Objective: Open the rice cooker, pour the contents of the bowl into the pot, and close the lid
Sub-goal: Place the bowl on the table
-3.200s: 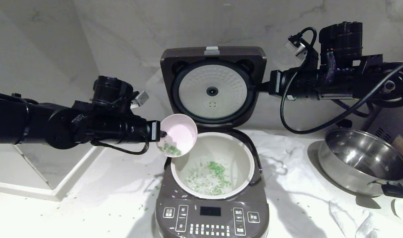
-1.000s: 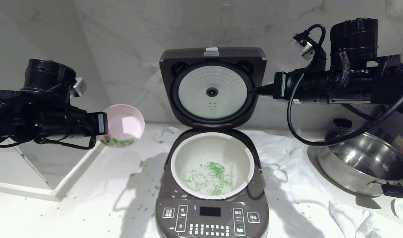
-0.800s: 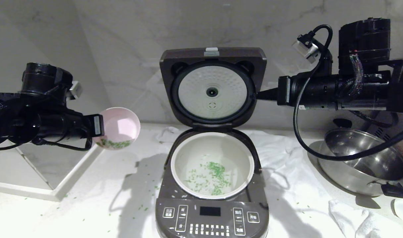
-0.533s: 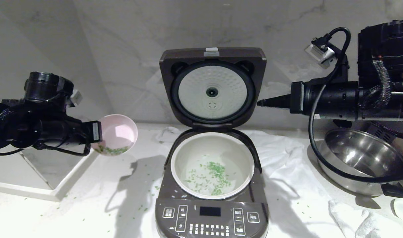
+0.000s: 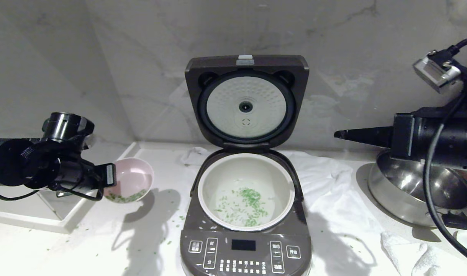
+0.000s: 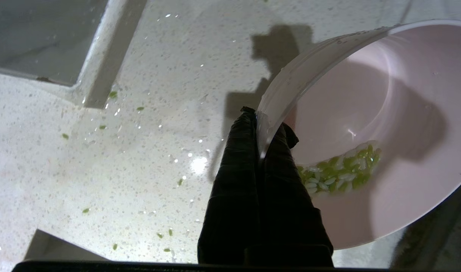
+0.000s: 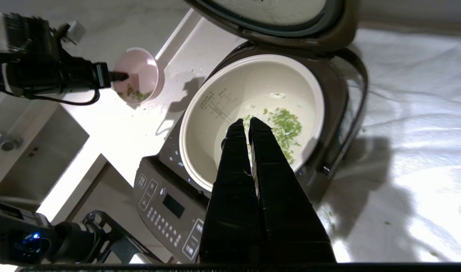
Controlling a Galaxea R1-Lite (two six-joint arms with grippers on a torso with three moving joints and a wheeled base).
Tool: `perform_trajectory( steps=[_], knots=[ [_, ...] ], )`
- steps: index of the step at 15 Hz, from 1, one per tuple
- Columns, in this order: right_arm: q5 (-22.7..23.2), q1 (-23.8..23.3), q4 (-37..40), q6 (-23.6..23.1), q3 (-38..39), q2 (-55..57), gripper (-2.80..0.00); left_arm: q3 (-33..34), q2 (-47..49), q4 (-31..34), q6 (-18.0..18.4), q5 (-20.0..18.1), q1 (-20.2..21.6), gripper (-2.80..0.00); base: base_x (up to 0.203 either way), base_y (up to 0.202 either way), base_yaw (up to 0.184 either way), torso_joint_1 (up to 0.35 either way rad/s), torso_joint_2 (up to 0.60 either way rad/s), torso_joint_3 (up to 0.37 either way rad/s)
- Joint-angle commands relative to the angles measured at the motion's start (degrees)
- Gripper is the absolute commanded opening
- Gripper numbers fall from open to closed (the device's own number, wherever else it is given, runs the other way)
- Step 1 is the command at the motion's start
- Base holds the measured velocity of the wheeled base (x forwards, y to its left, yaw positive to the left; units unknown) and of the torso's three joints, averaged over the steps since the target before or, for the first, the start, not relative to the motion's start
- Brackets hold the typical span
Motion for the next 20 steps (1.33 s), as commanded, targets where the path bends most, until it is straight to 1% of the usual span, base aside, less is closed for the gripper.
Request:
perform_trajectory(
  steps=[1,3,5,7,9,12,13,14,15,17,20],
  knots=[
    [-1.3,0.0,0.1,0.1,3.0,-7.3,-2.80,2.5,0.6,0.1,0.1,0.1,2.1,-2.80,0.000,0.000,0.000,0.000,0.00,0.000],
    [-4.1,0.0,0.2,0.0,5.8,-12.9,-2.80,3.9,0.6,0.2,0.5,0.0,4.8,-2.80,0.000,0.000,0.000,0.000,0.00,0.000],
    [-7.3,-0.2,0.3,-0.1,8.7,-19.2,-2.80,5.8,0.2,0.2,2.3,-1.1,7.6,-2.80,0.000,0.000,0.000,0.000,0.00,0.000],
    [-10.6,-0.5,1.3,-0.9,11.6,-26.1,-2.80,8.5,-1.0,0.2,5.2,-5.4,10.7,-2.80,0.000,0.000,0.000,0.000,0.00,0.000],
    [-14.0,-0.6,4.0,-2.8,14.1,-33.1,-2.80,11.3,-1.5,0.0,7.6,-8.1,13.2,-2.80,0.000,0.000,0.000,0.000,0.00,0.000],
    [-21.9,-0.6,9.4,-5.7,15.5,-42.2,-2.80,13.6,-1.7,-0.1,7.9,-8.8,16.2,-2.80,0.000,0.000,0.000,0.000,0.00,0.000],
    [-25.2,-1.2,10.9,-7.9,15.8,-44.7,-2.80,14.0,-1.7,-0.1,8.0,-9.6,17.1,-2.80,0.000,0.000,0.000,0.000,0.00,0.000],
    [-26.9,-3.7,11.6,-9.8,16.2,-46.1,-2.80,14.4,-1.9,-0.1,8.2,-10.2,18.1,-2.80,0.000,0.000,0.000,0.000,0.00,0.000],
    [-27.7,-6.7,11.9,-11.7,16.6,-47.8,-2.80,14.6,-1.8,-0.1,8.8,-10.7,18.9,-2.80,0.000,0.000,0.000,0.000,0.00,0.000],
    [-28.1,-11.9,14.1,-16.2,16.8,-52.4,-2.80,14.5,-1.3,-0.1,9.3,-12.9,20.6,-2.80,0.000,0.000,0.000,0.000,0.00,0.000],
    [-28.2,-19.0,18.2,-20.8,16.9,-58.3,-2.80,14.5,-0.7,-0.3,9.4,-13.3,21.0,-2.80,0.000,0.000,0.000,0.000,0.00,0.000]
  ],
)
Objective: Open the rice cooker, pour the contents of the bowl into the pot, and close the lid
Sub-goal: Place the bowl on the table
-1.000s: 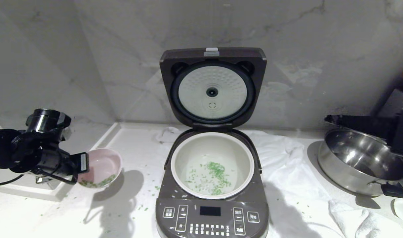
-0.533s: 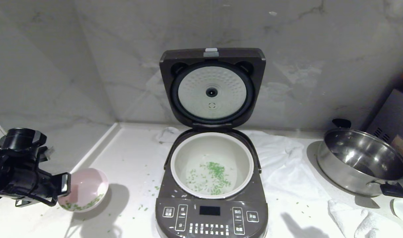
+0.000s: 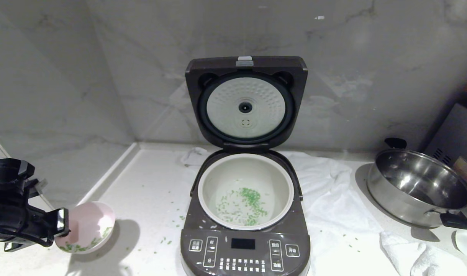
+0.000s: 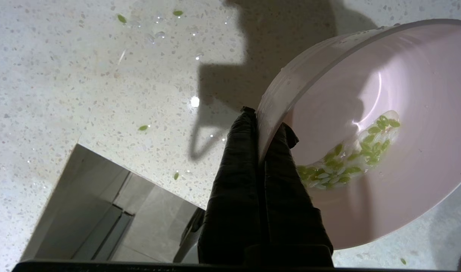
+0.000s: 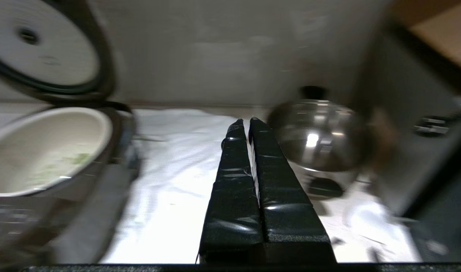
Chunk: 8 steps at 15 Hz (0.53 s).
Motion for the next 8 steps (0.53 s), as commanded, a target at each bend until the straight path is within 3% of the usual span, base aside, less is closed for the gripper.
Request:
perform_trajectory(
  steps=[1,3,8],
  knots=[
    [0.0,-5.7,1.9,-1.6,0.2,-6.3,-2.80,-0.1,0.6,-0.1,-0.1,0.0,0.3,-2.80,0.000,0.000,0.000,0.000,0.00,0.000],
    [0.2,-8.3,3.7,-2.5,1.0,-10.0,-2.80,-0.4,0.7,-0.9,0.0,0.0,0.3,-2.80,0.000,0.000,0.000,0.000,0.00,0.000],
    [1.9,-7.9,4.3,-4.3,7.9,-20.4,-2.80,-0.7,0.7,-1.2,0.3,0.1,0.7,-2.80,0.000,0.000,0.000,0.000,0.00,0.000]
  ],
)
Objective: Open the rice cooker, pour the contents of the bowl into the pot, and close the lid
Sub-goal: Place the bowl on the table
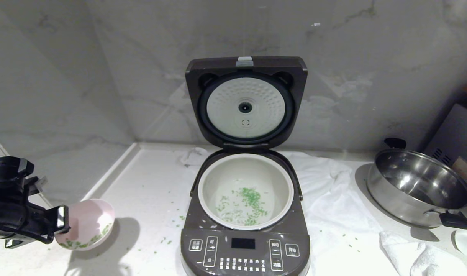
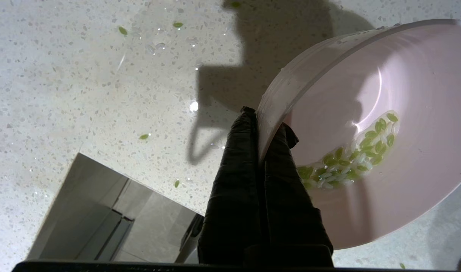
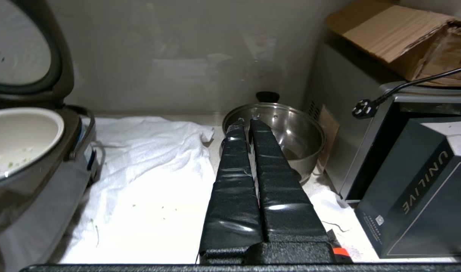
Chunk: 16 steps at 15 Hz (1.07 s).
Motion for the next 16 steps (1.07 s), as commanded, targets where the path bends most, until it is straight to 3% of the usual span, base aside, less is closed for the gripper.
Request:
perform_trajectory(
  steps=[1,3,5,8,10,12,15,16],
  knots=[
    [1.3,0.1,0.0,-0.3,5.5,-6.5,-2.80,0.2,0.2,0.0,0.0,0.0,0.6,-2.80,0.000,0.000,0.000,0.000,0.00,0.000],
    [3.3,0.1,-0.3,2.2,10.2,-6.6,-2.80,0.2,0.2,0.0,0.0,0.0,0.9,-2.80,0.000,0.000,0.000,0.000,0.00,0.000],
    [9.5,0.1,-1.4,3.7,16.2,-6.6,-2.80,0.2,-0.2,0.0,0.0,0.1,1.4,-2.80,0.000,0.000,0.000,0.000,0.00,0.000],
    [14.5,0.1,-8.9,2.5,26.4,-6.7,-2.80,0.1,-1.1,0.0,0.0,0.3,1.4,-2.80,0.000,0.000,0.000,0.000,0.00,0.000],
    [15.4,0.2,-16.6,1.4,31.1,-6.7,-2.80,0.1,-1.1,0.0,0.0,0.3,1.4,-2.80,0.000,0.000,0.000,0.000,0.00,0.000],
    [15.6,0.2,-17.1,1.2,31.2,-6.7,-2.80,0.5,-0.6,0.1,0.0,0.3,1.5,-2.80,0.000,0.000,0.000,0.000,0.00,0.000],
    [10.2,0.2,-18.0,-2.2,33.1,-6.7,-2.80,1.2,0.0,0.1,0.0,0.5,3.6,-2.80,0.000,0.000,0.000,0.000,0.00,0.000],
    [11.0,0.2,-19.9,-2.4,33.8,-6.7,-2.80,1.9,0.1,0.1,0.0,0.6,4.6,-2.80,0.000,0.000,0.000,0.000,0.00,0.000]
  ],
)
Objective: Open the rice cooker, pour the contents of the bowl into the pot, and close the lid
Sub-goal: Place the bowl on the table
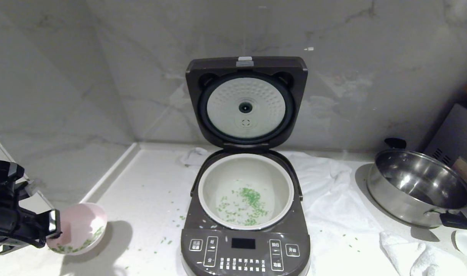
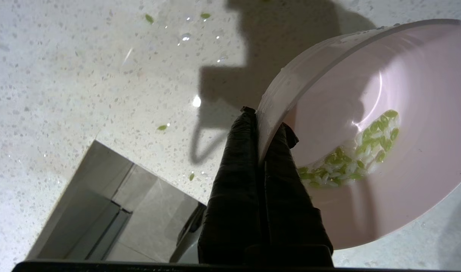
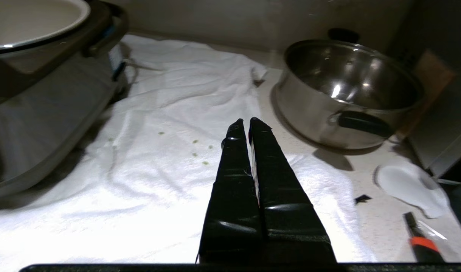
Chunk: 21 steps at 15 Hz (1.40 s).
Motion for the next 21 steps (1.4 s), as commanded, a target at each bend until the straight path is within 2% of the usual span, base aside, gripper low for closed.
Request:
perform_trajectory(
  steps=[1,4,7,10,14,19,21],
  knots=[
    [0.5,0.0,-1.6,-0.8,1.2,0.0,-2.80,1.8,0.2,0.0,0.1,0.1,2.2,-2.80,0.000,0.000,0.000,0.000,0.00,0.000],
    [0.8,0.0,-1.4,-0.4,1.2,0.1,-2.80,5.8,0.2,-0.1,4.1,0.0,5.9,-2.80,0.000,0.000,0.000,0.000,0.00,0.000],
    [0.7,0.0,-1.4,-0.2,1.2,0.0,-2.80,8.0,1.3,-0.2,4.4,-0.2,7.0,-2.80,0.000,0.000,0.000,0.000,0.00,0.000],
    [0.7,0.0,-1.4,0.0,1.2,0.0,-2.80,7.3,7.6,-4.1,4.7,-0.1,11.3,-2.80,0.000,0.000,0.000,0.000,0.00,0.000],
    [0.7,0.0,-1.4,-0.1,1.2,0.0,-2.80,4.0,17.9,-13.3,7.8,-0.3,19.8,-2.80,0.000,0.000,0.000,0.000,0.00,0.000],
    [0.7,0.0,-1.4,0.2,1.2,0.0,-2.80,-3.7,23.0,-13.8,8.3,-0.5,27.5,-2.80,0.000,0.000,0.000,0.000,0.00,0.000],
    [0.7,0.0,-1.4,0.1,1.2,0.1,-2.80,-5.4,24.0,-13.5,8.6,-0.4,29.3,-2.80,0.000,0.000,0.000,0.000,0.00,0.000]
  ],
)
